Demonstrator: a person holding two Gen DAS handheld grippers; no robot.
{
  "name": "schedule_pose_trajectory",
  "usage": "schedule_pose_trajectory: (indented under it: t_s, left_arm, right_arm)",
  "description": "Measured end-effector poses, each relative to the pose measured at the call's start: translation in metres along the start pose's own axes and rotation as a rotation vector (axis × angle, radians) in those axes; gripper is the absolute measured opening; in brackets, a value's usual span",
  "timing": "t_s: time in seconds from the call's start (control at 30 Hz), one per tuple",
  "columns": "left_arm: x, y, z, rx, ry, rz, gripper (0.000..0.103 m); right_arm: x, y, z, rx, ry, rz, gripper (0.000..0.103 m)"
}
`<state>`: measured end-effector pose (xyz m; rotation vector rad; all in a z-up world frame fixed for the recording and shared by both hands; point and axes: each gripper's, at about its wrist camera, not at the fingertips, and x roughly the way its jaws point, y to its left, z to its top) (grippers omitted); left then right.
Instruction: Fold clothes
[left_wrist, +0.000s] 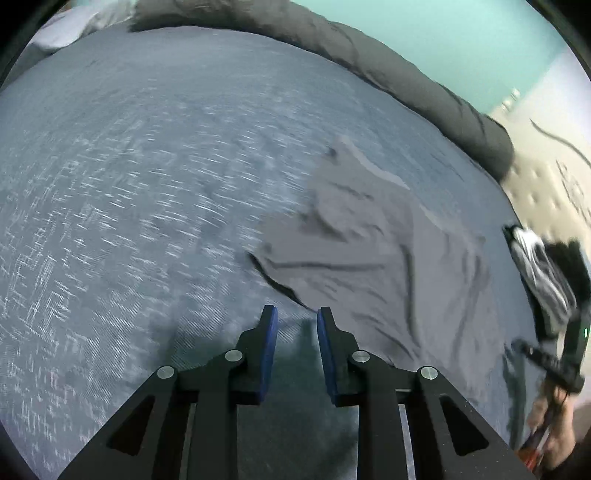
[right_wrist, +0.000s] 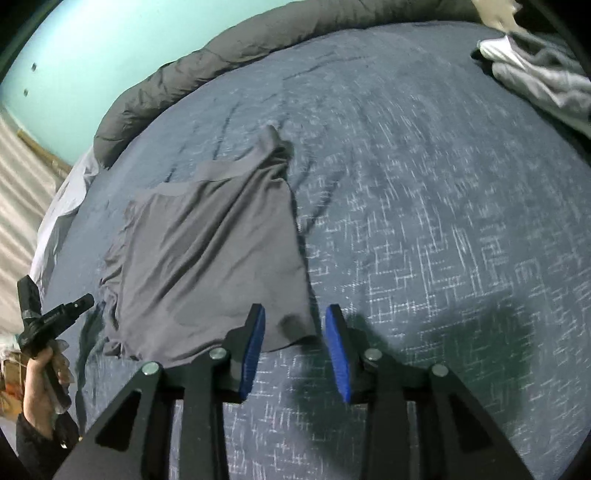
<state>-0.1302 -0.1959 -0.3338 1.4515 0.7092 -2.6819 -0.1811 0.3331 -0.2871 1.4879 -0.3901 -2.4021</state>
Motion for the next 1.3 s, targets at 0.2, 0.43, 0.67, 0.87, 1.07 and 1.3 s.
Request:
schedule_pose_trajectory:
  t_s: [0.2, 0.43, 0.67, 0.87, 1.07, 1.3]
  left_arm:
    - [0.014, 0.017, 0.015, -0.050, -0.040, 0.004, 0.024]
    - [0.024, 0.015, 0.020, -0.058, -0.053, -0.027, 0.023]
    - [0.026, 0.011, 0.017, -0.039, -0.054, -0.033, 0.002]
    - [-0.012, 0.026, 0.008, -0.060, -0.121, -0.007, 0.002]
    - [-0.016, 0.056, 0.004, -0.129, -0.109, 0.020, 0.002]
    - [-0.010, 0.065, 0.002, -0.162, -0.101, 0.050, 0.002]
  right_arm:
    - [0.009, 0.001, 0.000, 0.020, 0.008, 0.006, 0.036]
    - [0.009, -0.004, 0.006, 0.057, 0.001, -0.003, 0.036]
    - [0.011, -0.004, 0.007, 0.075, 0.011, -0.004, 0.037]
    - [0.017, 0.003, 0.014, 0.077, 0.011, 0.001, 0.037]
    - [0.022, 0.010, 0.018, 0.068, 0.014, -0.005, 0.037]
    - [0.021, 0.008, 0.026, 0.066, 0.004, -0.011, 0.037]
